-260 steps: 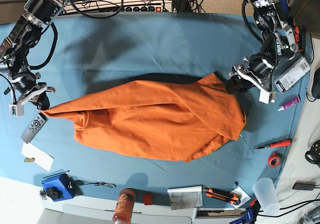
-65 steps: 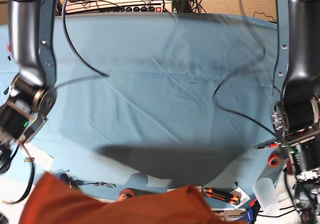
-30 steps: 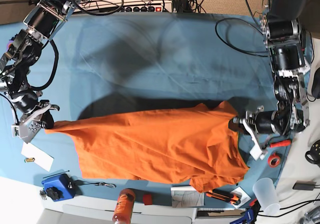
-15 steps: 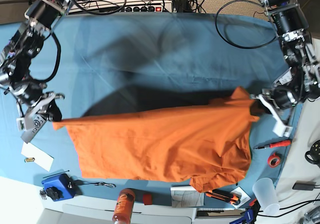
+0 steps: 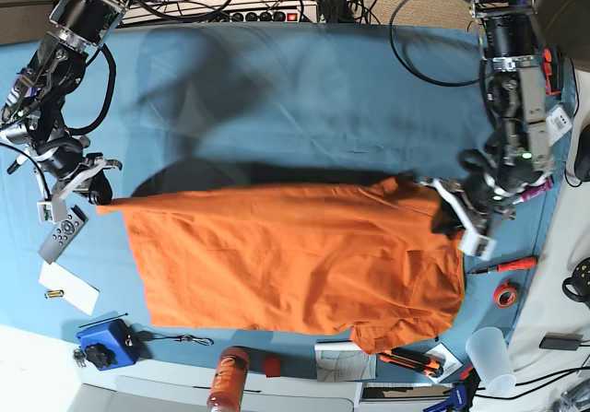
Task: Layout the t-shirt on the table in an organized manner, then fold the t-shirt properly
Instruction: 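Open both grippers and raise them away from the flattened shirt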
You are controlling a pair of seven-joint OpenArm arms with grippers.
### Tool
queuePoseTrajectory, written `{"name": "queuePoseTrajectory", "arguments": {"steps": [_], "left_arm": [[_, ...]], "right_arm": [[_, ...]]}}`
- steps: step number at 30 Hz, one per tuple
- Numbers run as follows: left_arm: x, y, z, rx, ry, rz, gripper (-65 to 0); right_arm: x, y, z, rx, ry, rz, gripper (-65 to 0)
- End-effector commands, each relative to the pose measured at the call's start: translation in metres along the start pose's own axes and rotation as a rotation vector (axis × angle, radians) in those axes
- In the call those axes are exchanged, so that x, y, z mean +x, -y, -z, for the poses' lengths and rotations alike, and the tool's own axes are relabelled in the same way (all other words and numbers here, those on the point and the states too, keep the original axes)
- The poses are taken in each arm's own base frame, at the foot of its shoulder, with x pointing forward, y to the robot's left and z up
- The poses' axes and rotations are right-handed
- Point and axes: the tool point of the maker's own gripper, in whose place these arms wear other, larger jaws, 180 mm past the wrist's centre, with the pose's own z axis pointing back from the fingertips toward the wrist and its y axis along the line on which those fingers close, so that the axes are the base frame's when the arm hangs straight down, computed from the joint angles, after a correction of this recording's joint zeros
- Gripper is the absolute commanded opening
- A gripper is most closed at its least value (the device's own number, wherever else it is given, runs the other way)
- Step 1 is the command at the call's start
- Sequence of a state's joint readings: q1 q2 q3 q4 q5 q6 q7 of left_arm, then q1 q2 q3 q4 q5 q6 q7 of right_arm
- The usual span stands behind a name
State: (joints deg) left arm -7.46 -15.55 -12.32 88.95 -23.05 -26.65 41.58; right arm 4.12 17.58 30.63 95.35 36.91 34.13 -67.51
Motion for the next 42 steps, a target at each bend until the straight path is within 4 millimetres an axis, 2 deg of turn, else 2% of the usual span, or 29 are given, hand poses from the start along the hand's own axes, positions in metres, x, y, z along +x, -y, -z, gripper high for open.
{"name": "queuePoseTrajectory", "arguments": {"steps": [1, 2, 4, 7, 10, 13, 16, 21, 23, 26, 30, 33, 35, 39, 42], "left_arm": [[0.025, -0.002, -0.002, 0.007, 0.072, 0.03, -45.5], [0.026, -0.003, 0.0, 0.02, 0.073, 0.023, -40.6], [0.031, -0.008, 0.001, 0.056, 0.079, -0.004, -35.7], [0.039, -0.022, 0.0, 0.117, 0.074, -0.031, -35.5], [0.036, -0.039, -0.005, 0.194, -0.024, -0.1, -35.5], [0.047, -0.044, -0.013, 0.208, -0.038, -0.11, -35.5], [0.053, -0.043, -0.014, 0.185, -0.018, -0.098, -35.5], [0.056, -0.028, -0.005, 0.105, 0.013, -0.007, -35.5], [0.058, -0.029, -0.006, 0.107, 0.02, -0.006, -35.5], [0.065, -0.041, -0.015, 0.16, 0.019, -0.068, -35.5], [0.081, -0.053, -0.043, 0.201, 0.064, -0.095, -35.5], [0.072, -0.067, -0.068, 0.242, 0.078, -0.147, -35.5], [0.056, -0.068, -0.081, 0.213, 0.08, -0.168, -35.4], [0.015, -0.041, -0.089, 0.054, 0.03, -0.116, -35.2], [0.003, -0.028, -0.091, 0.013, 0.063, 0.006, -28.8]], "right_arm": [[0.019, 0.002, -0.005, -0.003, 0.054, -0.017, -65.0], [0.019, 0.002, -0.005, -0.003, 0.054, -0.018, -65.0], [0.018, 0.002, -0.005, -0.004, 0.053, -0.018, -65.0], [0.018, 0.002, -0.005, -0.004, 0.053, -0.018, -65.0], [0.018, 0.002, -0.005, -0.004, 0.053, -0.018, -65.0], [0.019, 0.002, -0.005, -0.003, 0.055, -0.018, -65.0], [0.019, 0.002, -0.005, -0.004, 0.054, -0.018, -65.0], [0.019, 0.002, -0.005, -0.004, 0.055, -0.018, -65.0], [0.019, 0.002, -0.005, -0.003, 0.055, -0.018, -65.0], [0.018, 0.003, -0.005, -0.007, 0.051, -0.02, -65.0], [0.018, 0.004, -0.005, -0.009, 0.051, -0.021, -65.0], [0.018, 0.004, -0.005, -0.009, 0.05, -0.021, -65.0], [0.018, 0.004, -0.005, -0.009, 0.053, -0.021, -65.0], [0.019, 0.003, -0.005, -0.009, 0.055, -0.021, -65.0], [0.02, 0.003, -0.005, -0.009, 0.058, -0.021, -65.0]]}}
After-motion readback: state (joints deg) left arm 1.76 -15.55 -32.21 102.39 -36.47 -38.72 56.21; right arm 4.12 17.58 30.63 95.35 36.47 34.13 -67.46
